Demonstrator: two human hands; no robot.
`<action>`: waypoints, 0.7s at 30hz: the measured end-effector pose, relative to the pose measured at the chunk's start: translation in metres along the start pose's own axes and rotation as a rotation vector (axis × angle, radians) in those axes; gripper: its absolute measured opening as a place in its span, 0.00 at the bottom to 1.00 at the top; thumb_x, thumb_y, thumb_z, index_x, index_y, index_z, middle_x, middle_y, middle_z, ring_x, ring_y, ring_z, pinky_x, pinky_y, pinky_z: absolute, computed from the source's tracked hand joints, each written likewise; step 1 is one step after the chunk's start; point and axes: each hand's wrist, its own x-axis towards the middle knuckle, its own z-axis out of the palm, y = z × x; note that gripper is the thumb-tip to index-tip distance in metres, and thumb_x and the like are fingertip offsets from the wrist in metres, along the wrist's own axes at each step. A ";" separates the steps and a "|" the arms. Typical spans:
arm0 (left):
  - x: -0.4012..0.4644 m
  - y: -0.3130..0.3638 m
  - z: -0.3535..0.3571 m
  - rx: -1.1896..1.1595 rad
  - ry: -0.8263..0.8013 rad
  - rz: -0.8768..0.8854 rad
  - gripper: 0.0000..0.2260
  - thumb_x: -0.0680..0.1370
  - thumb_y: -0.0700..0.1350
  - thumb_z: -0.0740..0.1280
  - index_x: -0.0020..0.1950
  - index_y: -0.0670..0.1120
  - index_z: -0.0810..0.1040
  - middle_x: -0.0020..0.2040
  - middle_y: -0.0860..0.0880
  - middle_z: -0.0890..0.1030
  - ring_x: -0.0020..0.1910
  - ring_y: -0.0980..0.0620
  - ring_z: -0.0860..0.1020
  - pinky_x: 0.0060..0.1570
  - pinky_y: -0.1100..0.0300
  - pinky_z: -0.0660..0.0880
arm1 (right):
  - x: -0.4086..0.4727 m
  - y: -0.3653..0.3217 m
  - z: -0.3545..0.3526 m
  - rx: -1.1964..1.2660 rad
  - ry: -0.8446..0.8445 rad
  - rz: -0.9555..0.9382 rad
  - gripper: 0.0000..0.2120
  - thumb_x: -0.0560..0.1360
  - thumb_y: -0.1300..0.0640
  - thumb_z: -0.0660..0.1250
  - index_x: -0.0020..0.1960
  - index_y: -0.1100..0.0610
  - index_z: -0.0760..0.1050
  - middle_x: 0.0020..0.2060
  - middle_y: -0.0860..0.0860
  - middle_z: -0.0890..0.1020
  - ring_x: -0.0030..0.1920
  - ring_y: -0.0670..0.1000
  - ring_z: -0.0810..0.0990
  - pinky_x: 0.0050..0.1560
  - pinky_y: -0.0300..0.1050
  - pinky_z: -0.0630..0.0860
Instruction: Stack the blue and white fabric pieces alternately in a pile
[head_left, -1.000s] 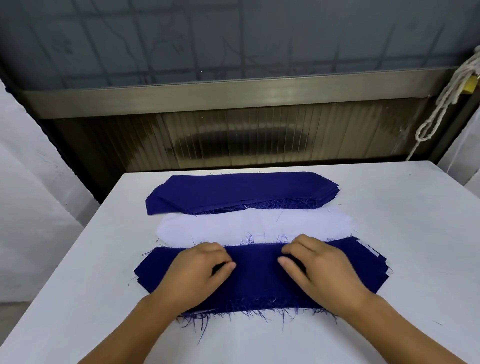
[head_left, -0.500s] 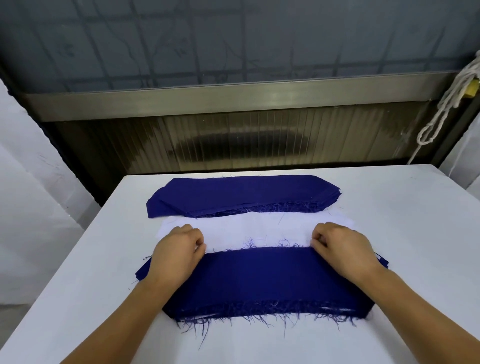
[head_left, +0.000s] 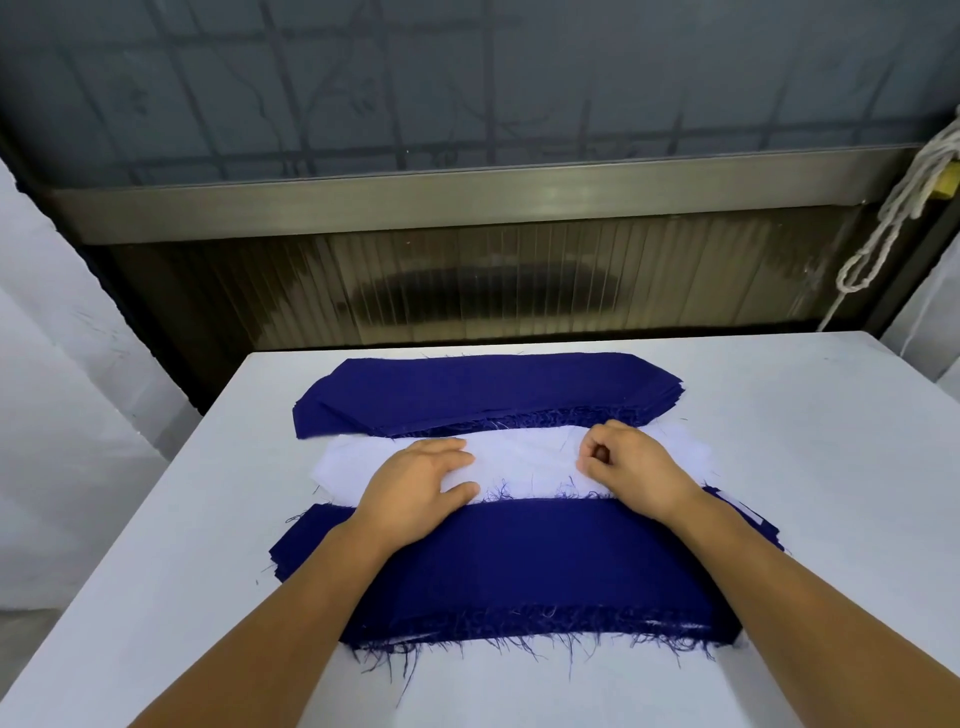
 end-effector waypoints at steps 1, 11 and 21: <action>0.000 0.000 0.001 0.004 0.024 -0.009 0.21 0.77 0.60 0.65 0.68 0.55 0.75 0.71 0.61 0.69 0.70 0.61 0.65 0.69 0.63 0.61 | 0.001 -0.001 0.000 0.001 0.008 0.006 0.04 0.78 0.54 0.65 0.45 0.52 0.76 0.44 0.46 0.76 0.43 0.46 0.76 0.46 0.41 0.75; 0.015 0.037 0.005 -0.122 0.058 0.175 0.18 0.80 0.54 0.64 0.69 0.53 0.74 0.68 0.60 0.72 0.66 0.62 0.67 0.63 0.72 0.61 | -0.001 -0.001 0.012 -0.158 0.134 -0.036 0.14 0.83 0.53 0.54 0.47 0.58 0.75 0.43 0.50 0.76 0.44 0.50 0.74 0.45 0.43 0.72; 0.037 0.063 0.022 0.082 0.090 0.034 0.18 0.76 0.60 0.65 0.61 0.52 0.78 0.56 0.56 0.75 0.53 0.55 0.70 0.49 0.61 0.70 | -0.001 0.001 0.014 -0.213 0.200 -0.089 0.14 0.83 0.51 0.54 0.50 0.55 0.76 0.44 0.48 0.75 0.45 0.48 0.74 0.44 0.40 0.68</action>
